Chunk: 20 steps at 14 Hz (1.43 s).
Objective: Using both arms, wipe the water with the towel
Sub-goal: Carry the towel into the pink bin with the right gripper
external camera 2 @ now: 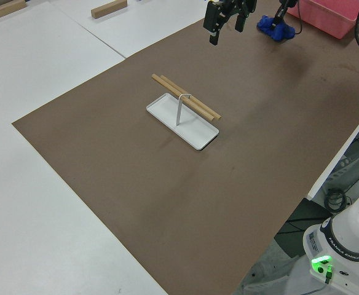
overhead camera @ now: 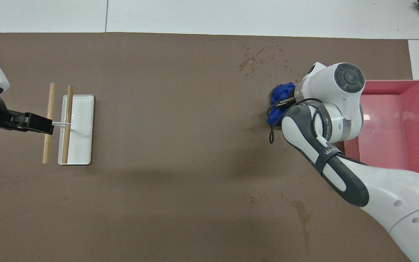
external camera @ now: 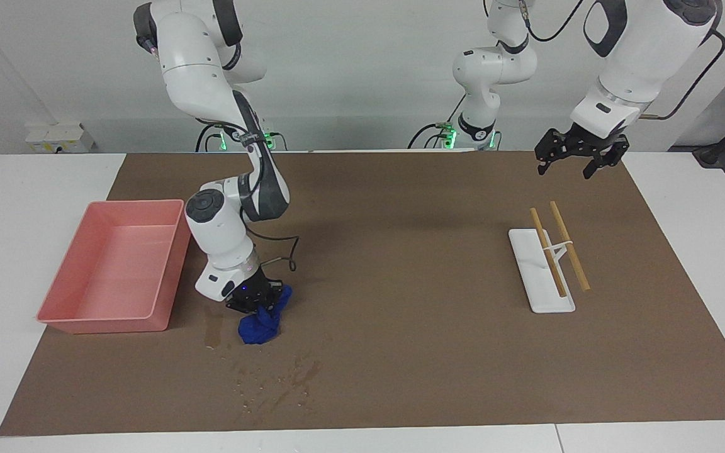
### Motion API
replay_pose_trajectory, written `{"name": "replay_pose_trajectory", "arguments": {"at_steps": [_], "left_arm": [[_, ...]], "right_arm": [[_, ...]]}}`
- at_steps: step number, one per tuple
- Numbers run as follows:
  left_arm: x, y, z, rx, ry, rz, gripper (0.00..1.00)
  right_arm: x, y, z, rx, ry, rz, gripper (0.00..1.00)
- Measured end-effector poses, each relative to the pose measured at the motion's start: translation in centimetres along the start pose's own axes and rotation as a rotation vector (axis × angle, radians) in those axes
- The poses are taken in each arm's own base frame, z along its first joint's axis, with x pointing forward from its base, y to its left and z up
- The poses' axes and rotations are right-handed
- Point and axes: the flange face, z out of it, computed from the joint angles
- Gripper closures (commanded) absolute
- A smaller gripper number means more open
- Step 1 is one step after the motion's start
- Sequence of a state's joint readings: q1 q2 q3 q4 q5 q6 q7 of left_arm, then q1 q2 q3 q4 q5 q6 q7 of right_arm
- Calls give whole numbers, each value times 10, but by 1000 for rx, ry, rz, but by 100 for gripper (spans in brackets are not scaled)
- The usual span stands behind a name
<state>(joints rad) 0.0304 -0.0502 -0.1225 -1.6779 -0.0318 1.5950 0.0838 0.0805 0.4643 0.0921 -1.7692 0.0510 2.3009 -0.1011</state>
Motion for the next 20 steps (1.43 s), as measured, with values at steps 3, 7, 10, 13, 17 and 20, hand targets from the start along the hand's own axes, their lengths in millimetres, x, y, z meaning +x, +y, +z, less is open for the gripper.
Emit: {"name": "replay_pose_trajectory", "arguments": {"at_steps": [3,7,10,13,17,20], "left_arm": [[0,0,0,0,0,0,0],[0,0,0,0,0,0,0],[0,0,0,0,0,0,0],[0,0,0,0,0,0,0],[0,0,0,0,0,0,0],[0,0,0,0,0,0,0]], "right_arm": [[-14,6,-68,-1,-69,5,100],[-38,1,-181,-61,-132,-43,100],[-64,44,-239,-122,-135,-172,100],[-88,136,-255,-122,-127,-278,100],[-91,177,-238,-199,-94,-367,100],[-104,213,-194,-216,-74,-426,100]]}}
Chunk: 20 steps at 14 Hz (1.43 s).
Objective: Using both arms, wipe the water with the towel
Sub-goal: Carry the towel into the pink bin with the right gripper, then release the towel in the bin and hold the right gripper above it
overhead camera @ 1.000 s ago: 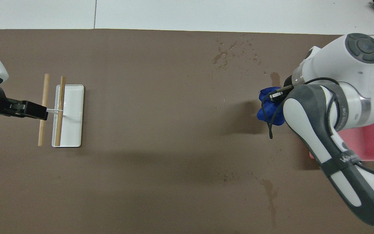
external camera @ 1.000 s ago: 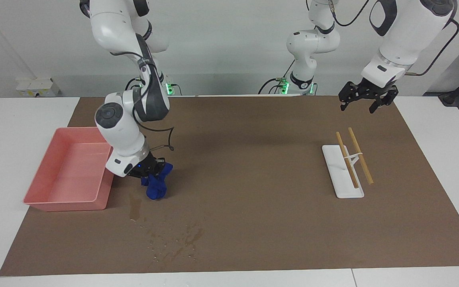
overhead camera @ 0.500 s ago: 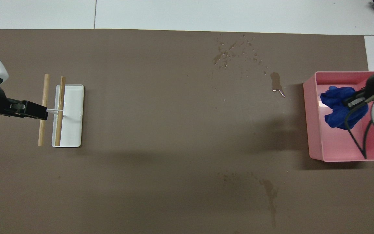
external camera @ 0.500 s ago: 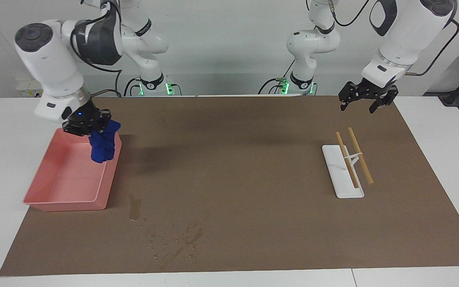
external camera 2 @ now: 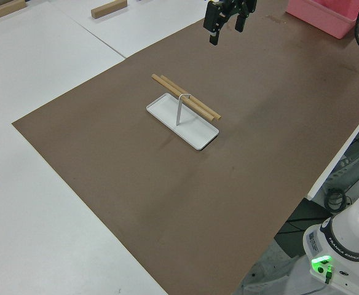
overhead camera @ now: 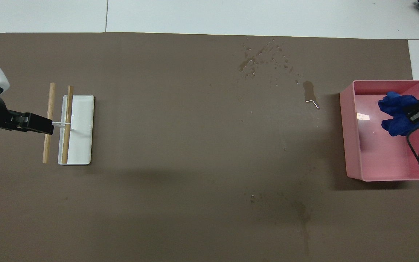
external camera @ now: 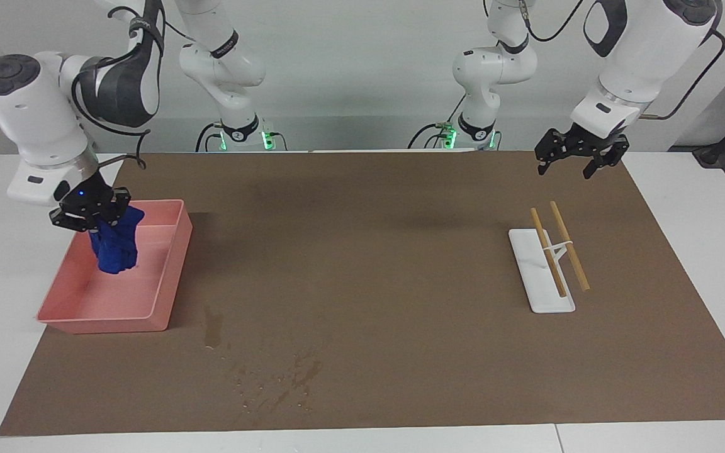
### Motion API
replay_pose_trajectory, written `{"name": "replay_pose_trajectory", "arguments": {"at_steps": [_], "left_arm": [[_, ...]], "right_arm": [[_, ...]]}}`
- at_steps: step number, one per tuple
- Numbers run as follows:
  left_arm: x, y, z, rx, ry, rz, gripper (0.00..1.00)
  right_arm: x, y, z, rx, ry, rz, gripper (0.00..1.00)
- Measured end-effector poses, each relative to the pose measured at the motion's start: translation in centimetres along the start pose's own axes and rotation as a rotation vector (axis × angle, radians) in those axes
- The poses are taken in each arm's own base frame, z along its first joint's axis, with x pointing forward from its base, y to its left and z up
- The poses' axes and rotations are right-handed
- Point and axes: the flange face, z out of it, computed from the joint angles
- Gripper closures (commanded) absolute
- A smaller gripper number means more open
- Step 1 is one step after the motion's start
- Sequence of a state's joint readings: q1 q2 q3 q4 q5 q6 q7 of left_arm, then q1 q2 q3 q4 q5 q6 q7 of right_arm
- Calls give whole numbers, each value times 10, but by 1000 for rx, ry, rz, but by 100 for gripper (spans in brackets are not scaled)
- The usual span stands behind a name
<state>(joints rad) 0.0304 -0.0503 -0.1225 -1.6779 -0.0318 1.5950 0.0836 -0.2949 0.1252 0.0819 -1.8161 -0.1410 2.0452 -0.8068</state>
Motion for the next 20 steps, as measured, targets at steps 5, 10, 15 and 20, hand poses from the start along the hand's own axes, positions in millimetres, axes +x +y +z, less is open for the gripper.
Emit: {"name": "replay_pose_trajectory", "arguments": {"at_steps": [5,10,15,20], "left_arm": [[0,0,0,0,0,0,0],[0,0,0,0,0,0,0],[0,0,0,0,0,0,0],[0,0,0,0,0,0,0]], "right_arm": [[-18,0,68,12,5,-32,0],[-11,-7,36,43,-7,-27,0],[43,-83,-113,83,-56,133,0],[32,-106,-176,149,-16,229,0]]}}
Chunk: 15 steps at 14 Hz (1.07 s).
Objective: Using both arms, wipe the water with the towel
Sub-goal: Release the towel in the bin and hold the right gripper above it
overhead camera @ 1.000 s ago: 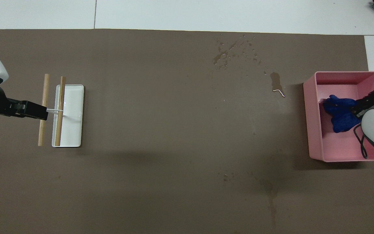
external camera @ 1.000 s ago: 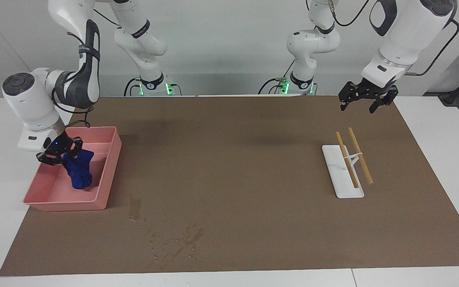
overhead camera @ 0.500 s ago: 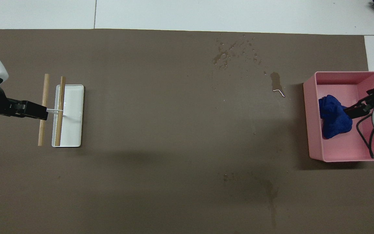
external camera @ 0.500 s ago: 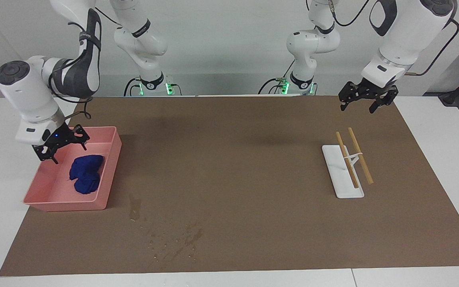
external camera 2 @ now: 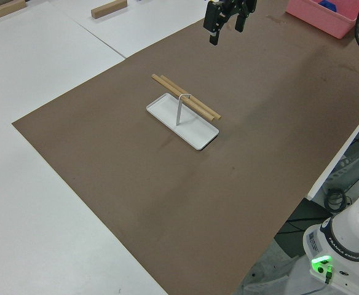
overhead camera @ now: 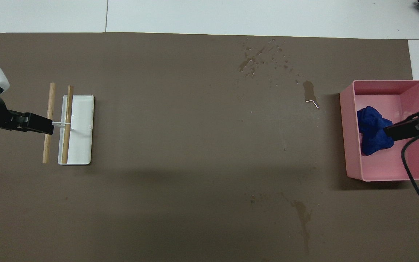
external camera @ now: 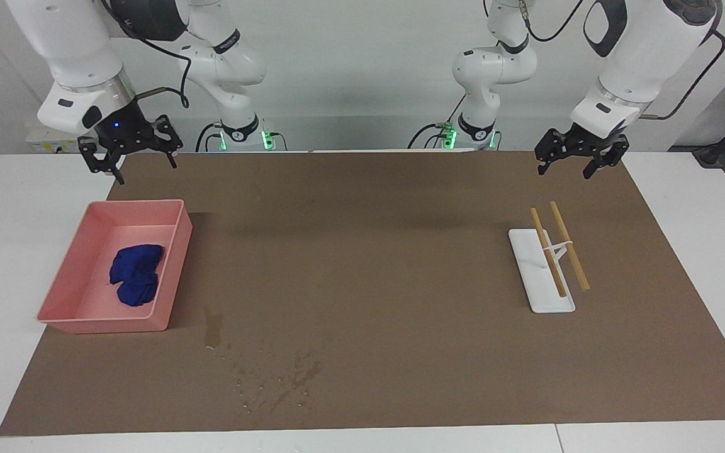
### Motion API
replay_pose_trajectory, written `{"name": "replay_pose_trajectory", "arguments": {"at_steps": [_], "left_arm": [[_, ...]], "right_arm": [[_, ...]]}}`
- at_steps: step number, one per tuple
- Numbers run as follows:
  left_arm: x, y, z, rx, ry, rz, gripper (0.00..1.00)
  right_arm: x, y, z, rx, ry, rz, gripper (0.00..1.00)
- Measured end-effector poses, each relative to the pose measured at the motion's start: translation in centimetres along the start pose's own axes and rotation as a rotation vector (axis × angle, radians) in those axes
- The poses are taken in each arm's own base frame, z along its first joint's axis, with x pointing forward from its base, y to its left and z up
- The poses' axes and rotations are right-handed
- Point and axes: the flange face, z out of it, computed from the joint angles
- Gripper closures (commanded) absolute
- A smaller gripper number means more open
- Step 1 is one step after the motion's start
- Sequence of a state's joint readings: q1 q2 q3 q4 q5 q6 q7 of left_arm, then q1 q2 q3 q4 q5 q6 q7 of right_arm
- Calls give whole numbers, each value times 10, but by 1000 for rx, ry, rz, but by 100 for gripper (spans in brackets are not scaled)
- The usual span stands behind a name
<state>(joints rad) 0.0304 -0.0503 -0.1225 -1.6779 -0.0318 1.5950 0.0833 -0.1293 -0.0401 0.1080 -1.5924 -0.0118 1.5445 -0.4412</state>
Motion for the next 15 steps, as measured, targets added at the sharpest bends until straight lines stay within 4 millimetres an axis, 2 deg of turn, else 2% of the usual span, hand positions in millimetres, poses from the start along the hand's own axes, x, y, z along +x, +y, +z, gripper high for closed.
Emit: {"name": "replay_pose_trajectory", "arguments": {"at_steps": [3,5,13,15], "left_arm": [[0,0,0,0,0,0,0],[0,0,0,0,0,0,0],[0,0,0,0,0,0,0],[0,0,0,0,0,0,0]], "right_arm": [[-5,-3,-2,43,-4,142,0],[-3,-9,-1,47,-12,178,0],[12,-47,-5,45,-1,132,0],[9,-45,-6,48,-3,136,0]]}}
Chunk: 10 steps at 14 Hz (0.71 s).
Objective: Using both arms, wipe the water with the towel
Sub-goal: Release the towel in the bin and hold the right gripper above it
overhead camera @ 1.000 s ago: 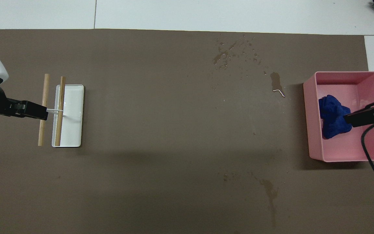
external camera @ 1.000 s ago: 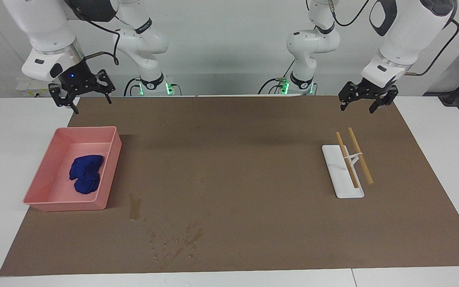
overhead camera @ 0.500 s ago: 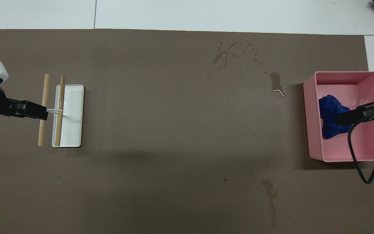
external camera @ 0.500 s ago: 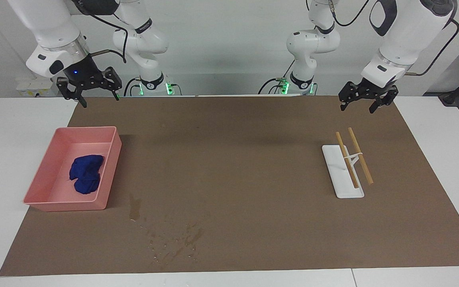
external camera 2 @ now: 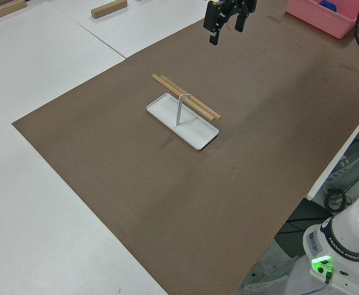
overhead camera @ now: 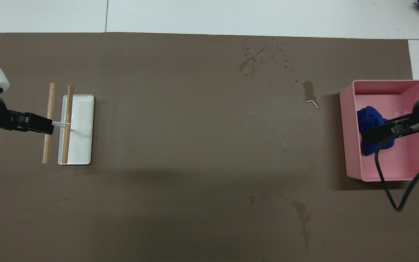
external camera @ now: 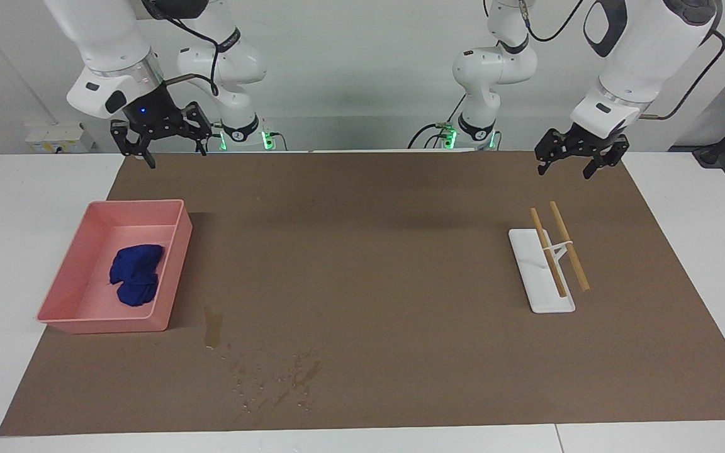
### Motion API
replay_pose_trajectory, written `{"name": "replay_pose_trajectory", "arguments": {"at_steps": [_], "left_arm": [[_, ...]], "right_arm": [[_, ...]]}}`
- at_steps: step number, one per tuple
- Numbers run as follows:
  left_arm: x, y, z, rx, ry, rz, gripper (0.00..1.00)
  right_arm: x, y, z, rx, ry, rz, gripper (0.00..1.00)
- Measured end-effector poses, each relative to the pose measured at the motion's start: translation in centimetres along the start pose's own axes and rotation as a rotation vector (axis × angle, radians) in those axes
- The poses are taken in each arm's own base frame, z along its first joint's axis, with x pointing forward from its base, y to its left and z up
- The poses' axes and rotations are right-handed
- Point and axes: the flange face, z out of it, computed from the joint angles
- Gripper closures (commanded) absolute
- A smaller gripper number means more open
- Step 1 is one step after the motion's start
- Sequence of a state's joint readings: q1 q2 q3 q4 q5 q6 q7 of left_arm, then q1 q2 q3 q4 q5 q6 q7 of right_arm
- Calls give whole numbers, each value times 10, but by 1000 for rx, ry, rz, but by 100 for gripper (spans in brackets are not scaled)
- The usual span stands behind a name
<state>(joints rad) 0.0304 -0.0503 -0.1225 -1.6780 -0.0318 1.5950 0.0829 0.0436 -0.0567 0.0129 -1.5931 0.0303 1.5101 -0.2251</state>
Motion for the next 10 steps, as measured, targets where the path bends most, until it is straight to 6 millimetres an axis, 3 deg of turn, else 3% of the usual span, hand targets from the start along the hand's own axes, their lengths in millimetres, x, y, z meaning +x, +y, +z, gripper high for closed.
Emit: {"name": "replay_pose_trajectory", "arguments": {"at_steps": [3,10], "left_arm": [[0,0,0,0,0,0,0],[0,0,0,0,0,0,0]], "right_arm": [[-3,11,0,2,-1,20,0],[10,-3,7,-36,38,-15,0]]}}
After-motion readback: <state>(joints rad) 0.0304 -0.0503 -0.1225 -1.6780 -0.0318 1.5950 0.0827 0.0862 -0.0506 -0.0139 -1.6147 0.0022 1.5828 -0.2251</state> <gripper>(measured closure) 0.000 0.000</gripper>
